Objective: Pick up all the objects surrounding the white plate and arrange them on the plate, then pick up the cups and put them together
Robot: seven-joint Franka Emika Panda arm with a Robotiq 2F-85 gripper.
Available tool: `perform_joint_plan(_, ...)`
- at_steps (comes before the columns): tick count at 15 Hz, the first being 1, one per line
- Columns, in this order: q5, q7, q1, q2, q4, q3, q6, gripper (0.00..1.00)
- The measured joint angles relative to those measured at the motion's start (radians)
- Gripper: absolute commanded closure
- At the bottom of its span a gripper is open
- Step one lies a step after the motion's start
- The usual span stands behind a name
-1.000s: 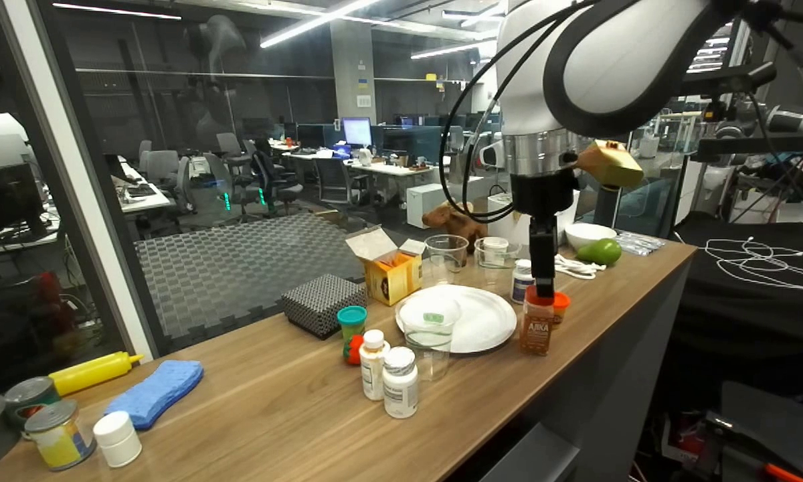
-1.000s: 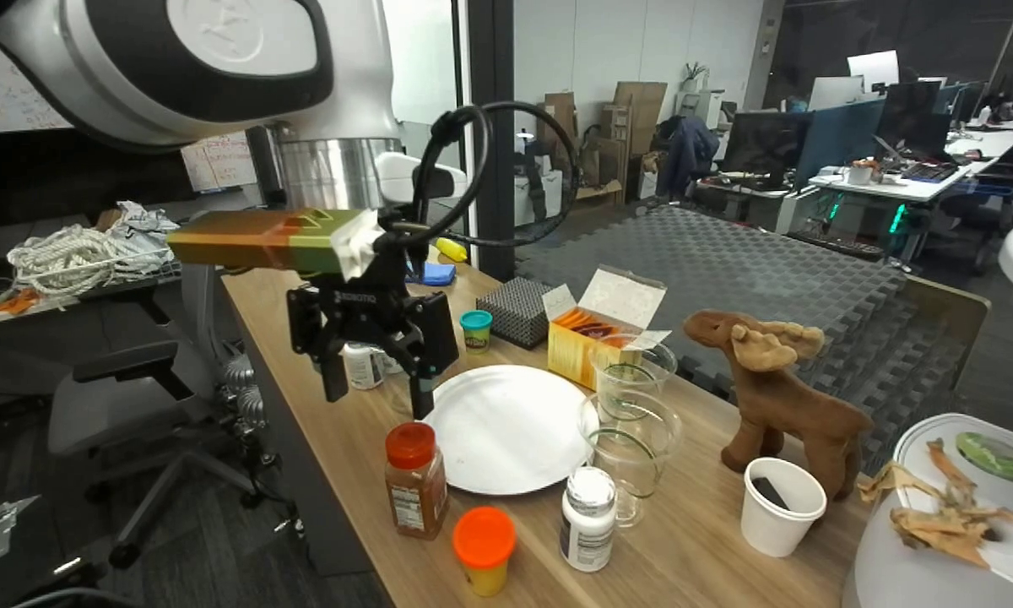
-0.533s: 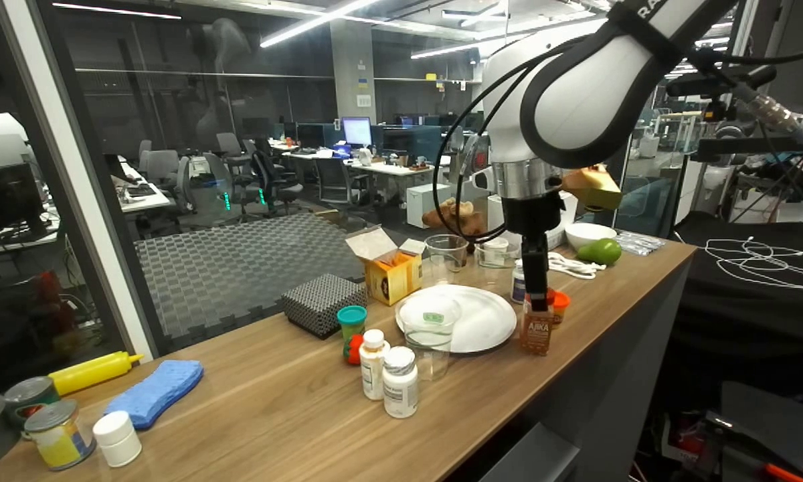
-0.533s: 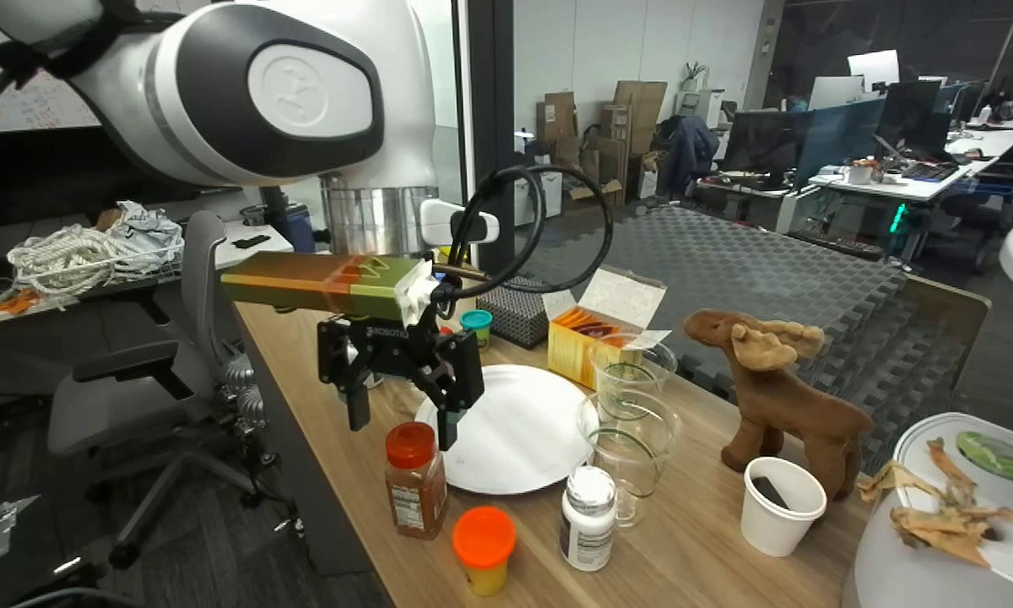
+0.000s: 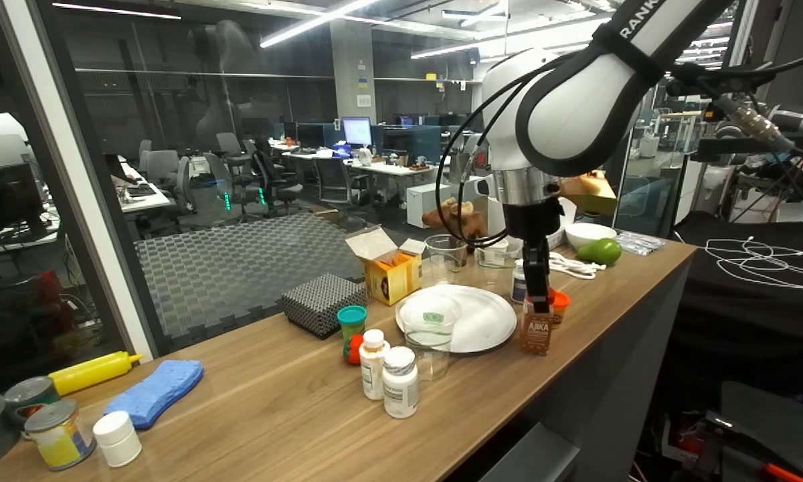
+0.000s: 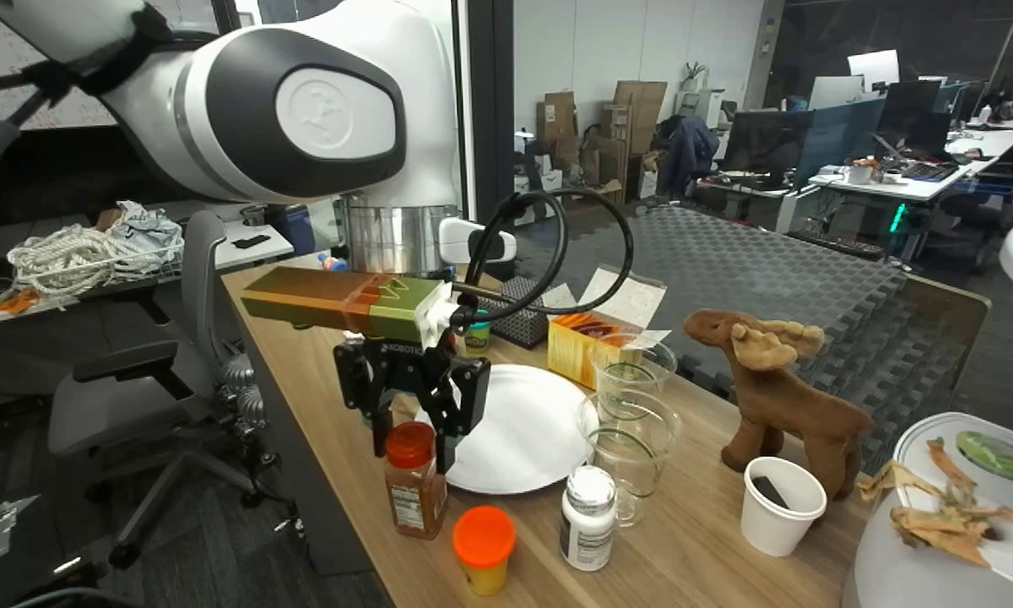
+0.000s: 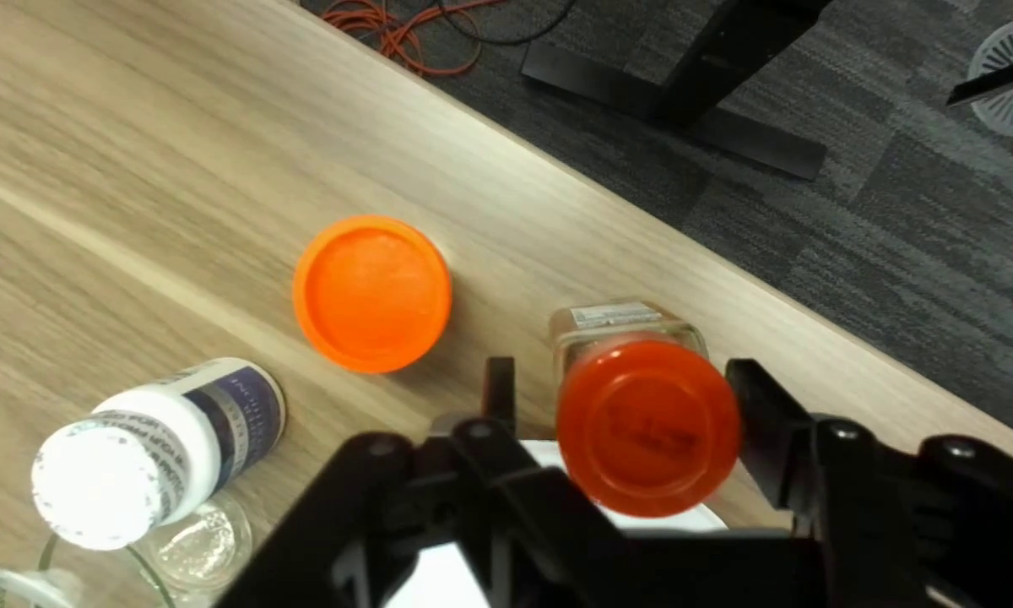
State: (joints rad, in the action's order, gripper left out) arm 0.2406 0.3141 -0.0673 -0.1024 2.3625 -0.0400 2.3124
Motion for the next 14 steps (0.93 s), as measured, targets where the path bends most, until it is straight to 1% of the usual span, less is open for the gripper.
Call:
perform_joint_plan(1,0.000,0.000,-0.002,0.000,-0.001,0.000,0.000,0.72)
perform_joint_plan(2,0.000,0.000,-0.004,0.000,-0.001,0.000,0.000,0.75)
perform_joint_plan(8,-0.003,-0.001,-0.007,0.002,-0.006,-0.001,-0.001,0.75)
perform_joint_plan(10,-0.026,0.000,-0.007,0.012,-0.011,-0.001,-0.012,0.75)
perform_joint_plan(12,-0.062,0.004,-0.008,0.031,-0.029,-0.001,-0.056,0.75)
perform_joint_plan(14,-0.091,-0.002,-0.010,0.049,-0.073,-0.001,-0.129,0.75)
